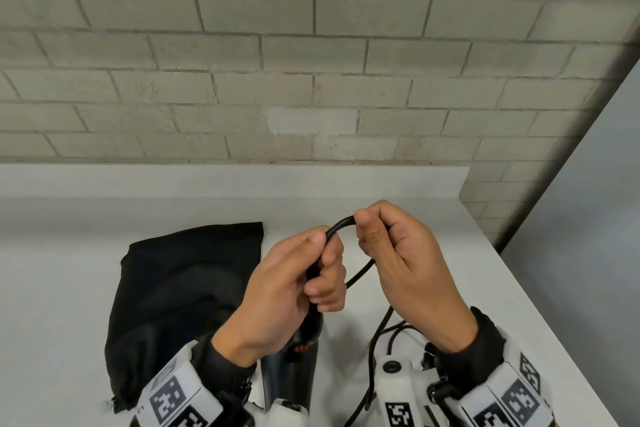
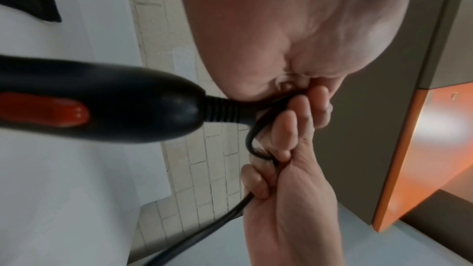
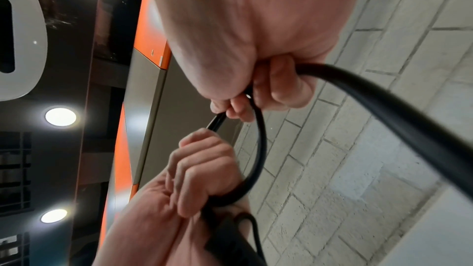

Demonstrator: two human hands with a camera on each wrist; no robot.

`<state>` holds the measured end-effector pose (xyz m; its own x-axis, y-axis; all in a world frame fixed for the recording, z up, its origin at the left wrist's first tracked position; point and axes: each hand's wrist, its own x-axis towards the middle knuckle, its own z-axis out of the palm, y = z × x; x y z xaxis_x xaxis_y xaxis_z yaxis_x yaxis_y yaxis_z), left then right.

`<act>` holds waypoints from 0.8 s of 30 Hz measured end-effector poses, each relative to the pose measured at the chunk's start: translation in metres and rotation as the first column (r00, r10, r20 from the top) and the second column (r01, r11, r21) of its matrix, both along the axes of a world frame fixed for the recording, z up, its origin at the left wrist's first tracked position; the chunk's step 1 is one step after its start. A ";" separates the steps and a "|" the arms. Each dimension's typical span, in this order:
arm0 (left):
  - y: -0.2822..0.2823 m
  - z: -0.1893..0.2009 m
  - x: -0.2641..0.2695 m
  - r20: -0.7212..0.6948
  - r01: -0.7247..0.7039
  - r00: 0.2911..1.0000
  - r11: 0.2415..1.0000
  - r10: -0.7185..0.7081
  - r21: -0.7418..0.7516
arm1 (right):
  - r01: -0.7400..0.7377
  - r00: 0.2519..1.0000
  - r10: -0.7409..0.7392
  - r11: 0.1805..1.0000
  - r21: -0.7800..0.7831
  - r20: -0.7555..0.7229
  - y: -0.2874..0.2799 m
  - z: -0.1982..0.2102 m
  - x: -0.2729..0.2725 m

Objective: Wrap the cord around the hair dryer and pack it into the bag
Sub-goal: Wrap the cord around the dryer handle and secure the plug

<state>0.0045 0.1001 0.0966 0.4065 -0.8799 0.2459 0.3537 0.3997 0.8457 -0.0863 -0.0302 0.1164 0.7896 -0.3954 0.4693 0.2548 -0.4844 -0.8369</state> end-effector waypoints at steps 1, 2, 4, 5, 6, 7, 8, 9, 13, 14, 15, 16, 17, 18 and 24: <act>0.000 -0.001 -0.001 -0.007 -0.009 1.000 1.000 0.009 -0.003 | 0.003 1.000 -0.003 1.000 -0.003 0.000 0.000 -0.001 0.001; -0.001 -0.001 -0.002 -0.011 -0.016 1.000 1.000 0.016 0.000 | 0.004 1.000 -0.004 1.000 -0.002 -0.001 0.001 -0.002 0.002; -0.003 -0.001 -0.005 -0.014 -0.046 0.999 0.999 0.046 0.016 | 0.020 1.000 -0.020 1.000 0.011 -0.015 0.000 -0.005 0.003; -0.003 -0.001 -0.006 -0.016 -0.068 0.998 0.997 0.068 0.021 | 0.024 0.999 -0.023 0.999 0.039 -0.028 -0.002 -0.007 0.003; -0.003 -0.001 -0.006 -0.026 -0.091 0.996 0.996 0.091 0.020 | 0.015 0.999 -0.012 0.996 0.093 -0.042 -0.003 -0.011 0.001; -0.004 -0.001 -0.007 -0.044 -0.114 0.992 0.993 0.115 0.013 | -0.001 0.998 0.011 0.987 0.162 -0.059 -0.004 -0.016 -0.001; -0.004 -0.001 -0.007 -0.069 -0.140 0.988 0.990 0.141 0.007 | -0.009 0.996 0.027 0.976 0.219 -0.081 -0.004 -0.023 -0.005; -0.004 -0.001 -0.007 -0.096 -0.171 0.981 0.985 0.170 0.005 | 0.000 0.994 0.028 0.968 0.251 -0.109 -0.003 -0.031 -0.010; -0.004 -0.001 -0.003 -0.168 -0.292 0.943 0.956 0.288 0.001 | 0.081 0.970 0.002 0.940 0.331 -0.243 0.010 -0.068 -0.034; -0.004 -0.001 -0.001 -0.174 -0.318 0.934 0.948 0.312 -0.006 | 0.102 0.966 -0.008 0.932 0.349 -0.259 0.014 -0.077 -0.041; -0.003 -0.001 0.000 -0.174 -0.341 0.927 0.940 0.334 -0.011 | 0.134 0.962 -0.039 0.930 0.343 -0.271 0.018 -0.084 -0.048; -0.003 -0.001 0.002 -0.171 -0.361 0.920 0.933 0.353 -0.015 | 0.173 0.955 -0.086 0.938 0.299 -0.284 0.021 -0.090 -0.055; -0.003 -0.001 0.003 -0.170 -0.378 0.913 0.926 0.370 -0.016 | 0.211 0.944 -0.140 0.953 0.218 -0.299 0.023 -0.095 -0.062; -0.003 -0.001 0.003 -0.171 -0.390 0.908 0.920 0.382 -0.017 | 0.239 0.932 -0.194 0.964 0.118 -0.307 0.025 -0.098 -0.069; -0.005 -0.001 0.000 -0.172 -0.412 0.900 0.911 0.401 -0.029 | 0.282 0.864 -0.423 0.856 -0.434 -0.274 0.027 -0.089 -0.092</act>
<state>0.0047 0.0949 0.0953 0.7637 -0.6146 0.1978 0.2763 0.5880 0.7602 -0.1787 -0.0031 0.0277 0.7667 -0.5327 0.3582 -0.2658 -0.7714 -0.5782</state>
